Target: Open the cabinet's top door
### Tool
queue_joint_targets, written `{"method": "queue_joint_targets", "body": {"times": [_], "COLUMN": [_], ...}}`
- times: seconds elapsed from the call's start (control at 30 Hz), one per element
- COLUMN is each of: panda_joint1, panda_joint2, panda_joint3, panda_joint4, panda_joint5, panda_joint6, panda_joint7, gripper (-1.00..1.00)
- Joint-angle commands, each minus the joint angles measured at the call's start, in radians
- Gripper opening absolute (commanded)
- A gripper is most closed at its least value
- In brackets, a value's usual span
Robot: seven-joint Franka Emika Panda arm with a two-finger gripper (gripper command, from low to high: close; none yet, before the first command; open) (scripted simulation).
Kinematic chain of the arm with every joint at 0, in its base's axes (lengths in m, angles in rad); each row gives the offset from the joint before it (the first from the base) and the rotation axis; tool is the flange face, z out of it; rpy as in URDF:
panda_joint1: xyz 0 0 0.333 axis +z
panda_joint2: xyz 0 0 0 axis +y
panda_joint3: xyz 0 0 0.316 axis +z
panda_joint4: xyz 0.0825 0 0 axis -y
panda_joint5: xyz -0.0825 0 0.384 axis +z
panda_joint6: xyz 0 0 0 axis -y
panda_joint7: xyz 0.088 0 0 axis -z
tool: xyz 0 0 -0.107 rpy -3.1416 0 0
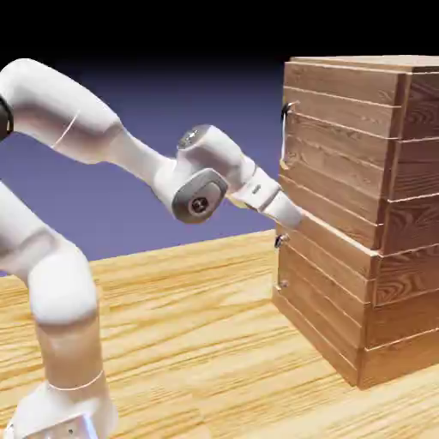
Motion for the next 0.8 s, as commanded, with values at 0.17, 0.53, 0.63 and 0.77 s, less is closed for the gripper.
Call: {"method": "queue_joint_targets", "body": {"times": [0.17,0.53,0.63,0.77], "panda_joint1": [-0.117,-0.33,-0.388,-0.466], "panda_joint2": [-0.09,-0.255,-0.3,-0.36], "panda_joint3": [0.136,0.385,0.453,0.543], "panda_joint4": [0.052,0.146,0.172,0.207], "panda_joint5": [0.261,0.74,0.87,1.044], "panda_joint6": [-0.018,-0.05,-0.059,-0.071], "panda_joint7": [-0.122,-0.347,-0.408,-0.49], "gripper": [0.0,0.0,0.0,0.0]}}
